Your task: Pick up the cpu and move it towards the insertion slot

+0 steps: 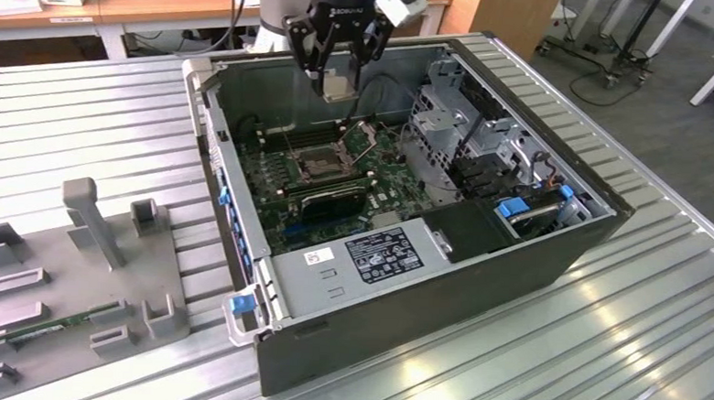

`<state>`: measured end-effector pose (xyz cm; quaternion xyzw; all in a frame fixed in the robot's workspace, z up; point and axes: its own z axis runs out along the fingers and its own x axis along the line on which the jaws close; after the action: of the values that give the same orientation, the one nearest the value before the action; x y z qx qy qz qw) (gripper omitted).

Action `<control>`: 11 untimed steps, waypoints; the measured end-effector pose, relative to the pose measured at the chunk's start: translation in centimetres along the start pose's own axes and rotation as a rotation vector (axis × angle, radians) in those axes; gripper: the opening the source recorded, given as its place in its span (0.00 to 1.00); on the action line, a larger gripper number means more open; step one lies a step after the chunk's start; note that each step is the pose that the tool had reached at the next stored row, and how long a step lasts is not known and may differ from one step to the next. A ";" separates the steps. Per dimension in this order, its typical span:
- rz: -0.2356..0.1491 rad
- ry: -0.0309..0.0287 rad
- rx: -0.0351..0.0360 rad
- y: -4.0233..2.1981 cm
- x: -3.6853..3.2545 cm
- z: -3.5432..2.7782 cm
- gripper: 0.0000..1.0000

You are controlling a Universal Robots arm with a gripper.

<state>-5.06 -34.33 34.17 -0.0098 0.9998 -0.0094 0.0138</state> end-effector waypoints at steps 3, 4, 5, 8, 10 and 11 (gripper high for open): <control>0.000 0.0000 0.0000 0.02 0.01 0.46 0.55; 0.000 0.0000 0.0001 0.03 0.00 0.49 0.55; 0.000 0.0001 0.0002 0.03 0.00 0.49 0.55; 0.000 0.0000 0.0000 0.12 0.02 0.55 0.55; 0.000 0.0000 0.0001 0.28 0.06 0.61 0.55; 0.000 0.0001 0.0001 0.37 0.08 0.67 0.55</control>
<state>-5.13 -33.98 33.50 -0.0097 0.9998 -0.0095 0.0138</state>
